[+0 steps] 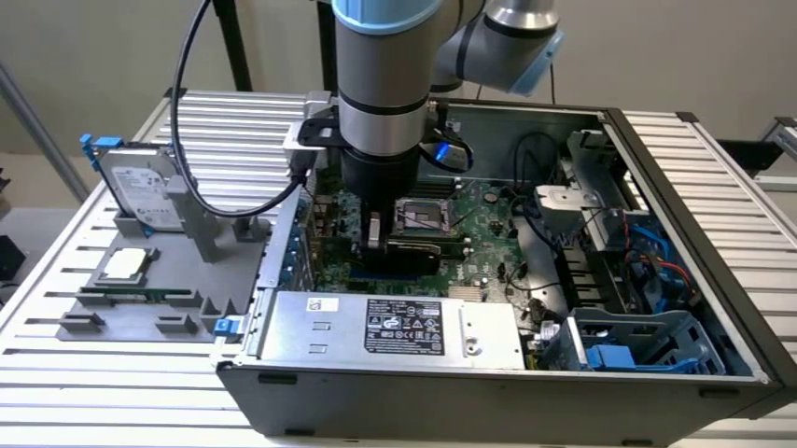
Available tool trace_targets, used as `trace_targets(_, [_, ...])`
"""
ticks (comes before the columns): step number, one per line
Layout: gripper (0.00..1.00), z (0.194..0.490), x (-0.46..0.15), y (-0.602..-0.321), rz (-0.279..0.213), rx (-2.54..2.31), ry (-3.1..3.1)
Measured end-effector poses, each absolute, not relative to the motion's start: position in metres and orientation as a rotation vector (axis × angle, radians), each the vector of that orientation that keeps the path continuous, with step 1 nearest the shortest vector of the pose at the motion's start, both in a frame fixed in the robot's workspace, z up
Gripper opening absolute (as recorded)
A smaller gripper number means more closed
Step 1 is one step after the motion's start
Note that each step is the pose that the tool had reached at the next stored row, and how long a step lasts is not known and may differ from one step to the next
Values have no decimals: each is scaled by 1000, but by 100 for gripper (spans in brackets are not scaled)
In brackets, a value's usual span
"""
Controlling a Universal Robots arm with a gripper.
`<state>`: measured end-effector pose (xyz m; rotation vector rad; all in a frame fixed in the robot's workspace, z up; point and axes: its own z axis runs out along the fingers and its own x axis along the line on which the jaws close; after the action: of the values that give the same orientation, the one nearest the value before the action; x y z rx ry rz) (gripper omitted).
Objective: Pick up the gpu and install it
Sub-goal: 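Insert the gpu into the slot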
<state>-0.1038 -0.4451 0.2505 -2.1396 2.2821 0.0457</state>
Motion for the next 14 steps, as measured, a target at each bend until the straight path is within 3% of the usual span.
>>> trace_targets(14, [0, 255, -104, -446, 45, -2144, 2278])
